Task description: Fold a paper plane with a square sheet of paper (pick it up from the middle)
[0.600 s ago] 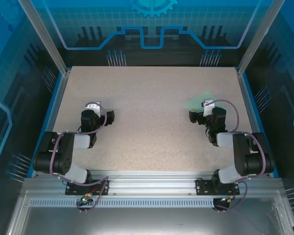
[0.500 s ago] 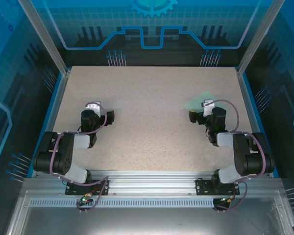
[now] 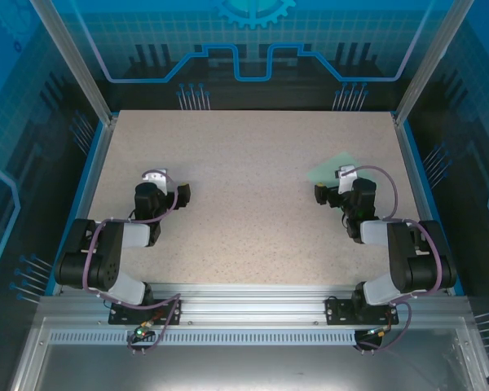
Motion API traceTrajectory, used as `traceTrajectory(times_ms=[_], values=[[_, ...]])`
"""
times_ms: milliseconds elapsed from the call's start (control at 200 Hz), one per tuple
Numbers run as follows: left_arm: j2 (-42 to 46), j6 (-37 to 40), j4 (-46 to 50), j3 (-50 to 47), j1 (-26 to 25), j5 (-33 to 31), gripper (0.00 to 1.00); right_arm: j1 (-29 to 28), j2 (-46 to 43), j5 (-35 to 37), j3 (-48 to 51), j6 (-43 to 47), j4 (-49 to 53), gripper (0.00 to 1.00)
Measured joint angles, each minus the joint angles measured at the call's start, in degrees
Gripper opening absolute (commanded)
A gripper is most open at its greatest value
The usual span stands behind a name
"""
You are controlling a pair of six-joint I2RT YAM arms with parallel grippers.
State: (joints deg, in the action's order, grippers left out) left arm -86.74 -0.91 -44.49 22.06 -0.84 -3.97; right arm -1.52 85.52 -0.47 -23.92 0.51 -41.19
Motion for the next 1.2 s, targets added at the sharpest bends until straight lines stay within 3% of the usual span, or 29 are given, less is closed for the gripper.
traceTrajectory(times_ms=[185,280,405,530,665,825,1200], values=[[0.70,-0.02,0.94,0.02,0.00,0.28,0.98,-0.42,-0.24,0.46,-1.51,0.17,3.19,1.00],[4.85,-0.66,7.32,1.40,0.00,-0.81,0.98,-1.29,-1.62,2.01,-9.03,-1.49,16.70,0.99],[11.08,-4.98,18.56,7.96,0.07,-2.45,0.99,-1.44,-0.70,3.37,-27.61,-7.34,37.46,0.99],[14.86,-11.67,27.71,15.06,0.26,-1.92,0.98,-1.46,1.86,0.92,-37.42,-13.66,47.54,0.98],[17.03,-18.91,34.56,17.40,0.35,1.57,0.99,-1.70,9.33,-3.34,-41.22,-18.12,57.55,0.91],[17.31,-25.09,41.11,17.18,0.37,6.10,0.98,-1.95,18.51,-4.50,-43.69,-21.09,66.60,0.90],[18.69,-29.27,41.75,13.94,0.37,18.73,0.98,-5.27,20.48,-2.36,-44.78,-23.71,74.62,0.88]])
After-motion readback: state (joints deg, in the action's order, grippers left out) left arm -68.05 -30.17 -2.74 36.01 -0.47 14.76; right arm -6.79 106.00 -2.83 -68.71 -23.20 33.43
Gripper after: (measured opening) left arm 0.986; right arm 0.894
